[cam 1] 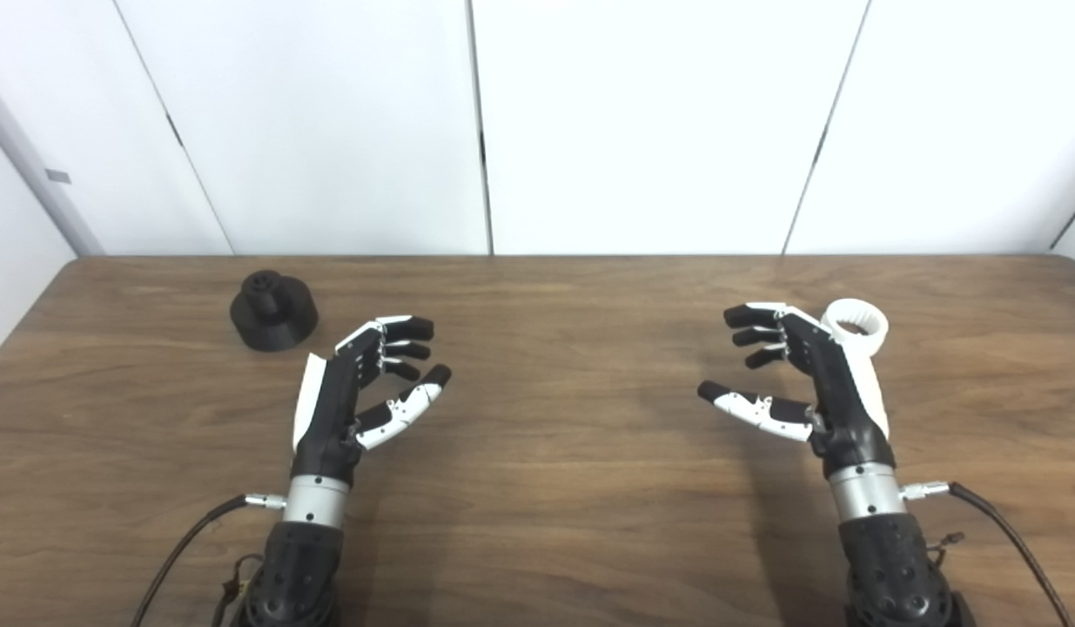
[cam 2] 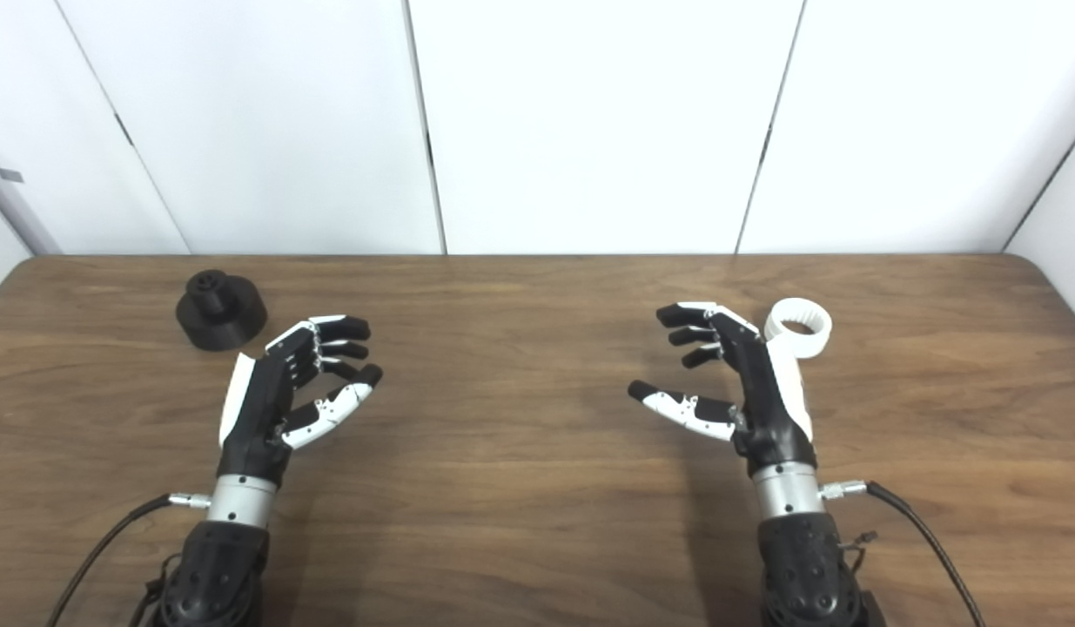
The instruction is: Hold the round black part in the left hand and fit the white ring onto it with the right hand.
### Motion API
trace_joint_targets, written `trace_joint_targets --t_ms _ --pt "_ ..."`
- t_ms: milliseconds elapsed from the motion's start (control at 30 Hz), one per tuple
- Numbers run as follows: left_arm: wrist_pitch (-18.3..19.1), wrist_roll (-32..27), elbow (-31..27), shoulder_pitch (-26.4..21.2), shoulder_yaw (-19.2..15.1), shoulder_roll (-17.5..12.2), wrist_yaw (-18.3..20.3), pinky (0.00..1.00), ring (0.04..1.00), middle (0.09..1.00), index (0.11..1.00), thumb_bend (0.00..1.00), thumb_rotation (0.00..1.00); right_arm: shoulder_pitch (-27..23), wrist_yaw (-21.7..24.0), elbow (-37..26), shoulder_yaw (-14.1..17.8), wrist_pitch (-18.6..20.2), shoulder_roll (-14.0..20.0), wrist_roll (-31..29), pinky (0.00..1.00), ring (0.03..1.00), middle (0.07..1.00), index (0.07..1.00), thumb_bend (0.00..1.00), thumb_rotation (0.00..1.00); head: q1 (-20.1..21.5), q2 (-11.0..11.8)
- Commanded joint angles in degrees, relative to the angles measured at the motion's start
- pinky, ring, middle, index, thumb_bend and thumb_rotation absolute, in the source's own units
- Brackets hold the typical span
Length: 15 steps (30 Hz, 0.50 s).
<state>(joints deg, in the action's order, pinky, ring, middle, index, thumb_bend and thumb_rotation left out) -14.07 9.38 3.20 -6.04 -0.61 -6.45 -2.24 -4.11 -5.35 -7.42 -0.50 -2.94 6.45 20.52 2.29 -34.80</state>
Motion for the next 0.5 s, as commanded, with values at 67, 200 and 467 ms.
trace_joint_targets --t_ms 67,200,467 --pt "-1.9 0.4 -1.9 -1.5 -0.1 -0.3 -0.5 0.53 0.641 0.683 0.644 0.57 0.12 -1.6 -0.1 -2.2 -0.1 -1.2 0.3 -0.1 0.52 0.640 0.684 0.655 0.57 0.04 0.0 -0.1" --pt "-2.0 0.0 -1.8 -1.5 -0.1 -0.3 -0.4 0.54 0.643 0.681 0.643 0.59 0.15 -1.6 -0.1 -2.3 -0.1 -1.3 0.4 0.2 0.53 0.645 0.687 0.657 0.57 0.05 0.0 -0.1" --pt "-1.1 0.3 -2.4 -1.5 0.3 0.0 -0.1 0.53 0.646 0.686 0.647 0.56 0.12 -1.6 0.6 -2.7 0.4 -0.5 0.8 -0.7 0.54 0.655 0.693 0.660 0.57 0.05 -3.6 -0.3"
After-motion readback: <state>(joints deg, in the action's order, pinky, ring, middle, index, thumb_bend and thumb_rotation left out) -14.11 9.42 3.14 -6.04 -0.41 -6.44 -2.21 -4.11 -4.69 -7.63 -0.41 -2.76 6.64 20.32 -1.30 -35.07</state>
